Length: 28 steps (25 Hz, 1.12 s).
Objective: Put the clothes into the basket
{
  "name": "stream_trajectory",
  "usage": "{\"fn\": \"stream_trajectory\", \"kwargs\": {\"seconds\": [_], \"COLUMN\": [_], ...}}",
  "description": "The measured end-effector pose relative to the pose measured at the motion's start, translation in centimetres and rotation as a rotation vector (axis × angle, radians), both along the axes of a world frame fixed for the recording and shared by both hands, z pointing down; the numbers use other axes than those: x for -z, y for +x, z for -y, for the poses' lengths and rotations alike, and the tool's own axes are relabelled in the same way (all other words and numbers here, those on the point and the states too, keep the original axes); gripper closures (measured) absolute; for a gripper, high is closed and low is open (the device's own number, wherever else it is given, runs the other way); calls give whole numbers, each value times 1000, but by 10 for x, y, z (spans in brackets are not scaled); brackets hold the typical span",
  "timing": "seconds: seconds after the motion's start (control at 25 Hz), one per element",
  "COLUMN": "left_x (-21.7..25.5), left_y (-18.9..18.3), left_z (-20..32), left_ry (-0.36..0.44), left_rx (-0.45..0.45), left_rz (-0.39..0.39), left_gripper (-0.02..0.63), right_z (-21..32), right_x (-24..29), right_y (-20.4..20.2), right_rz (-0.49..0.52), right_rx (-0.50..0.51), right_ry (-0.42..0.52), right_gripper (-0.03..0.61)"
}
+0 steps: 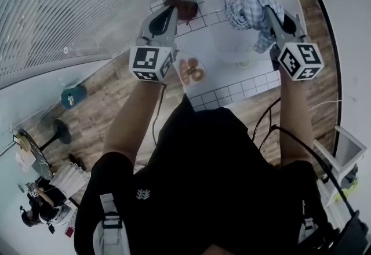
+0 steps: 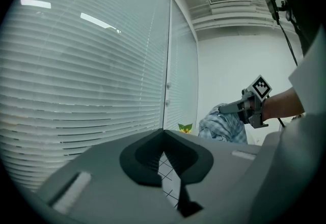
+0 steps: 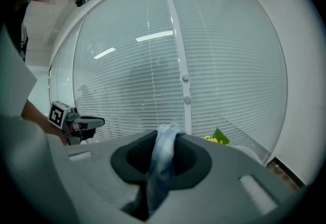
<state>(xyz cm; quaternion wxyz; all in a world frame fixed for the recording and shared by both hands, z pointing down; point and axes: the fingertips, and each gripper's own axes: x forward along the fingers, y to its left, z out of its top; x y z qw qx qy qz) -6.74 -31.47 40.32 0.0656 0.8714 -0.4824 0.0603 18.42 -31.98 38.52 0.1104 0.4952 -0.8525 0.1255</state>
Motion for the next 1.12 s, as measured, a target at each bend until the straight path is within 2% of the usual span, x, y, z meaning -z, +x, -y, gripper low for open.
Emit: {"fn": "stream_trajectory", "kwargs": {"seconds": [0.48, 1.12], "left_x": [-34, -38], "left_y": [11, -22], "left_z": [-5, -13], "left_ry": [-38, -44], "left_rx": [-18, 42], "left_rz": [13, 24], "left_gripper": [606, 606], "right_z": [5, 0], "right_x": [-39, -51], "right_y": [3, -7], "right_rz": [-16, -47], "right_rx": [9, 10], "right_ry": [-54, -56], "right_gripper": [525, 525]}}
